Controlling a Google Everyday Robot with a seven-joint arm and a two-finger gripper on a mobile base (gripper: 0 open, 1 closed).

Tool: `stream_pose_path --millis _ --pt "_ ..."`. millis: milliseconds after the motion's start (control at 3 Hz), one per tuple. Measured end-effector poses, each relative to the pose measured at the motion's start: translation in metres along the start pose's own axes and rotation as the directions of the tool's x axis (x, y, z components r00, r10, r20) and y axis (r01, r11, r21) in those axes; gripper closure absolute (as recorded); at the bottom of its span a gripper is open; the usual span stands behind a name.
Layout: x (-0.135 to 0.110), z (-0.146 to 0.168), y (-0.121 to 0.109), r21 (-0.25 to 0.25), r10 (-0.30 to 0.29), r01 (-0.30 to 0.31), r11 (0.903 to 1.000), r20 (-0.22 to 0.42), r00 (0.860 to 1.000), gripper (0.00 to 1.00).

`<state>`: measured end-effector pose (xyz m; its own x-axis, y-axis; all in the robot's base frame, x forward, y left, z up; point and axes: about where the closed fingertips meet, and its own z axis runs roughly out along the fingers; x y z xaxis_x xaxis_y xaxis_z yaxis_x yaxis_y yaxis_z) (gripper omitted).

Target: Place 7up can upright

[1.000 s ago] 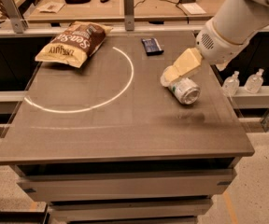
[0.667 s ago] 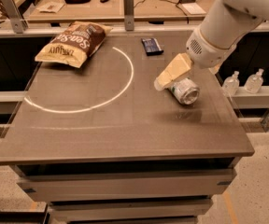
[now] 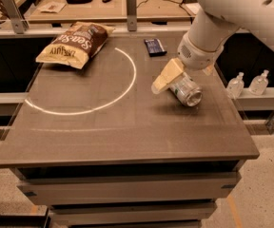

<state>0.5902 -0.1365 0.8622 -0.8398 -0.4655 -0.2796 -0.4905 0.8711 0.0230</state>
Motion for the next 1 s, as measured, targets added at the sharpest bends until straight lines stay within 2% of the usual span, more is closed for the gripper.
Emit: stream_pose_path --millis 333,667,1000 --pt "0.000 0.018 0.004 -0.001 -0.032 0.032 0.9995 -0.038 0.999 0.00" --pt "0.012 0.037 0.013 -0.031 -0.082 0.080 0.9963 -0.085 0.993 0.18" --pt "0.019 0.042 0.022 -0.085 -0.139 0.133 0.9875 -0.073 0.988 0.41"
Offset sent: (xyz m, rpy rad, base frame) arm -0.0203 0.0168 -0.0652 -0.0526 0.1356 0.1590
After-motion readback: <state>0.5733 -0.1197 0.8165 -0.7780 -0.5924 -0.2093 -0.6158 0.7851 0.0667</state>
